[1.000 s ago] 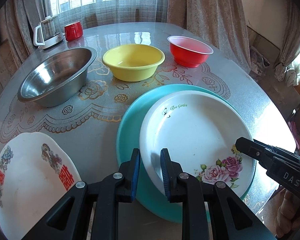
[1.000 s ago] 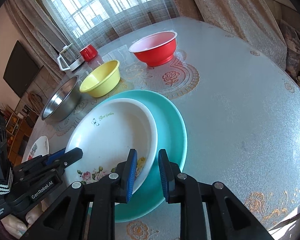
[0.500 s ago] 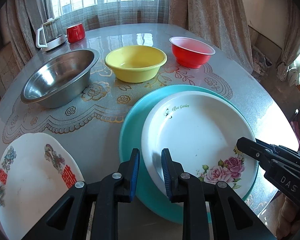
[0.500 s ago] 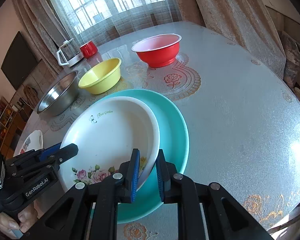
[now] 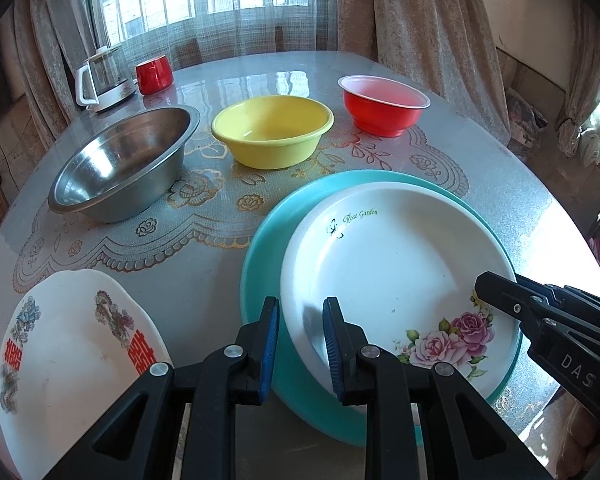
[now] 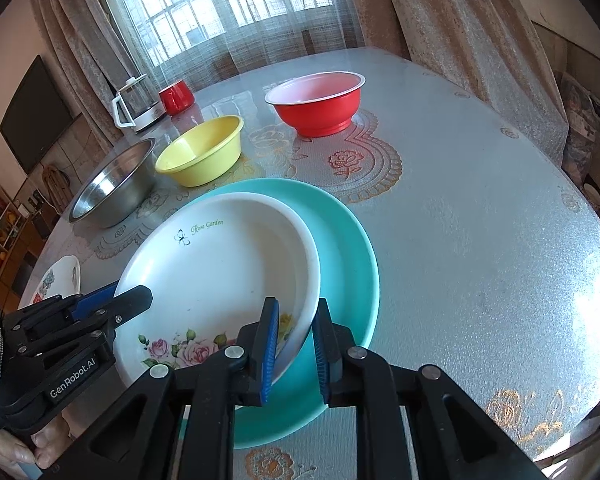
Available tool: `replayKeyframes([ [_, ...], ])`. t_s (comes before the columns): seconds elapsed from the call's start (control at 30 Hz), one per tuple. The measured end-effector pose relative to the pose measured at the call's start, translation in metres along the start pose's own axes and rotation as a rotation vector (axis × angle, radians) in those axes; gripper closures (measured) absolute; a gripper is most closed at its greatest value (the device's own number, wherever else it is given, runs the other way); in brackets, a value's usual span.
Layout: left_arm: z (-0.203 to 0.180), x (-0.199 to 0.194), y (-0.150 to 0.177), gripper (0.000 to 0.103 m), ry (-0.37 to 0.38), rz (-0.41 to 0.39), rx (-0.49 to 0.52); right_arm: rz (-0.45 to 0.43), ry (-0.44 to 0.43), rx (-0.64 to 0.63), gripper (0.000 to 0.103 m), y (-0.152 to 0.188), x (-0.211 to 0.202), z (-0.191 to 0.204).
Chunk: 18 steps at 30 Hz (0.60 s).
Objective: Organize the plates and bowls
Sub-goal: 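Lower the rose plate onto the teal plate and open both grippers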
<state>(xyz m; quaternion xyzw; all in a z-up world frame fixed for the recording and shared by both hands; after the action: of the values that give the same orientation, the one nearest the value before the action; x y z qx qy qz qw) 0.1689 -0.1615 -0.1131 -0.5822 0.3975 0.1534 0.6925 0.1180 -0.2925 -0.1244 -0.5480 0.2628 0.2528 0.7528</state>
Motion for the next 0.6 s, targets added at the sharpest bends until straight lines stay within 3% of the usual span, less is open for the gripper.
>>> replayKeyframes([
  [0.6, 0.0011, -0.0007, 0.0017, 0.079, 0.019, 0.005, -0.004, 0.020, -0.022, 0.037, 0.086, 0.0021, 0.0041, 0.0021],
])
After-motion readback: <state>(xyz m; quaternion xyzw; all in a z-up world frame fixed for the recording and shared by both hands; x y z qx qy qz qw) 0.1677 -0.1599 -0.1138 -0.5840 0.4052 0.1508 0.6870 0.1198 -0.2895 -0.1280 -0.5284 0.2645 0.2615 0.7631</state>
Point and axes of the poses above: each gripper's, at about its wrist camera, not at the fingertips, and x roughly the way its jaws point, z to its left, y to its underside, the point moved 10 cm from there along x, roughly the way its jaws point, and after that the axes turned 6 degrees about -z, right-handed, at the moved point
